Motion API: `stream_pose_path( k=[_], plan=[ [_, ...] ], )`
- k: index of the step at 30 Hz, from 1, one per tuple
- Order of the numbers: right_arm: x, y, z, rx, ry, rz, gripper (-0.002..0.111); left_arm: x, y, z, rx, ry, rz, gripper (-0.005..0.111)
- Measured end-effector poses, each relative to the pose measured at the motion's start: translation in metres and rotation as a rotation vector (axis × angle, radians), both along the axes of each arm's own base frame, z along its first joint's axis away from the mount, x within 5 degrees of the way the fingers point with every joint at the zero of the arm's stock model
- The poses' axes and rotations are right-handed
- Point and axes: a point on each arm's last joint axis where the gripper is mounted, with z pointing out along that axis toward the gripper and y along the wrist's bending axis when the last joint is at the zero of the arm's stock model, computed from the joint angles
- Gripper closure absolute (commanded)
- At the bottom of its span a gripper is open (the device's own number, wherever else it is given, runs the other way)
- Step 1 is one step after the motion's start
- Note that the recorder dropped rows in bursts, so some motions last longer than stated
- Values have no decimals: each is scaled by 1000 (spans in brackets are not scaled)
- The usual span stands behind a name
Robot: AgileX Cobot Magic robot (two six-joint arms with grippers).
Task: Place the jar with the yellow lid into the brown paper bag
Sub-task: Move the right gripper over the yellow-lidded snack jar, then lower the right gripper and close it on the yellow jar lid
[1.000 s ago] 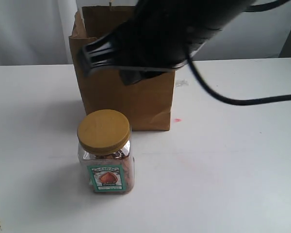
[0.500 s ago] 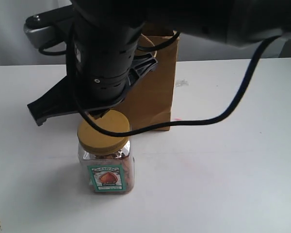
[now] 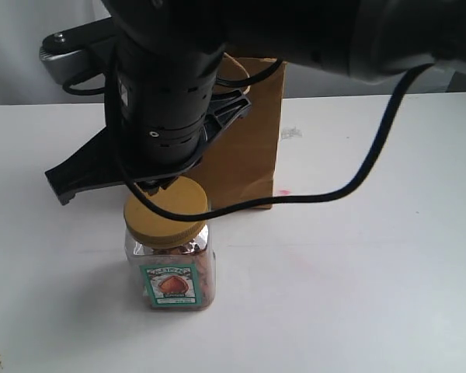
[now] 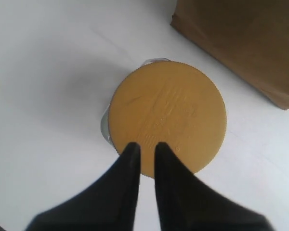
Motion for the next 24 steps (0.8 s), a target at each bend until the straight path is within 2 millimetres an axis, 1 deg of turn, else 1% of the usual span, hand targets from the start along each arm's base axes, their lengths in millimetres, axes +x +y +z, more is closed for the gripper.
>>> stream_pose_path(
  k=[2,3,4,6,7,10,14,16,19,24],
  plan=[
    [0,0,0,0,0,0,62,0,0,0,0,0,0,106],
    [0,0,0,-1,-1,0,52,0,0,0,0,0,0,106],
    [0,0,0,-6,-5,0,30,0,0,0,0,0,0,106],
    [3,-2,1,-16,-34,-29,10,0,0,0,0,0,0,106],
    [4,-4,1,-19,-45,-55,2,0,0,0,0,0,0,106],
    [7,-7,3,-26,-73,-115,3,0,0,0,0,0,0,106],
    [8,-7,3,-24,-87,-135,3,0,0,0,0,0,0,106],
    [7,-6,3,-7,-75,-138,3,0,0,0,0,0,0,106],
    [7,-5,3,40,-56,-208,3,0,0,0,0,0,0,106],
    [8,-4,3,83,-58,-266,3,0,0,0,0,0,0,106]
  ],
)
